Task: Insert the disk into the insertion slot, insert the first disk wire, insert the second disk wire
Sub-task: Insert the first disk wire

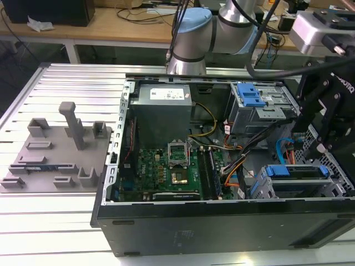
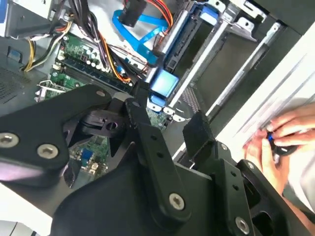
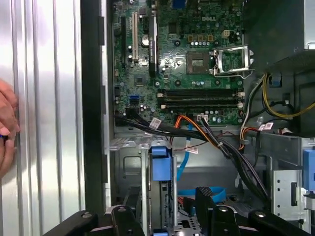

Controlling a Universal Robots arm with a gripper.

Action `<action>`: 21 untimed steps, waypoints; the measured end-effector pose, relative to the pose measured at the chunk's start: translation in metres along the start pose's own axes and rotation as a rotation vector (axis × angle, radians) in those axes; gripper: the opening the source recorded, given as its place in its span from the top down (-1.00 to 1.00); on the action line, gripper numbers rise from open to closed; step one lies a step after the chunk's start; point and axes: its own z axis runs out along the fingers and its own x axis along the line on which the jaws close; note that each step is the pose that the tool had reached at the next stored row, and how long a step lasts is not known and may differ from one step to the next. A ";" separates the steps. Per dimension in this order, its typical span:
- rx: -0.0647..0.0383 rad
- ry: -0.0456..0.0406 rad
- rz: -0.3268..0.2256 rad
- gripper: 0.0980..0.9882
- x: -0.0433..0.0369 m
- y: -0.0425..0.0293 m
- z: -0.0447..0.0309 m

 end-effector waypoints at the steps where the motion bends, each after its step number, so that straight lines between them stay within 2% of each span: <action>1: -0.001 0.0480 0.000 -0.04 -0.0038 0.0000 -0.0001; 2: 0.000 0.0824 0.000 -0.04 -0.0061 0.0001 -0.0002; 3: 0.008 0.1123 0.001 -0.04 -0.0067 0.0008 -0.0001; 4: 0.015 0.1284 0.002 -0.04 -0.0071 0.0015 0.0000; 5: 0.019 0.1399 0.002 -0.04 -0.0074 0.0023 -0.0001; 8: 0.022 0.1939 0.002 -0.04 -0.0131 0.0031 -0.0001; 10: 0.023 0.2330 0.002 -0.04 -0.0199 0.0033 -0.0001; 11: 0.023 0.2455 0.002 -0.04 -0.0247 0.0034 0.0001; 12: 0.023 0.2519 0.002 -0.04 -0.0320 0.0035 -0.0002; 15: 0.023 0.2537 0.002 -0.04 -0.0547 0.0036 -0.0003; 19: 0.023 0.2539 0.002 -0.04 -0.0737 0.0026 -0.0001; 20: 0.023 0.2536 0.002 -0.04 -0.0782 0.0013 0.0004; 21: 0.023 0.2539 0.002 -0.04 -0.0824 -0.0037 0.0011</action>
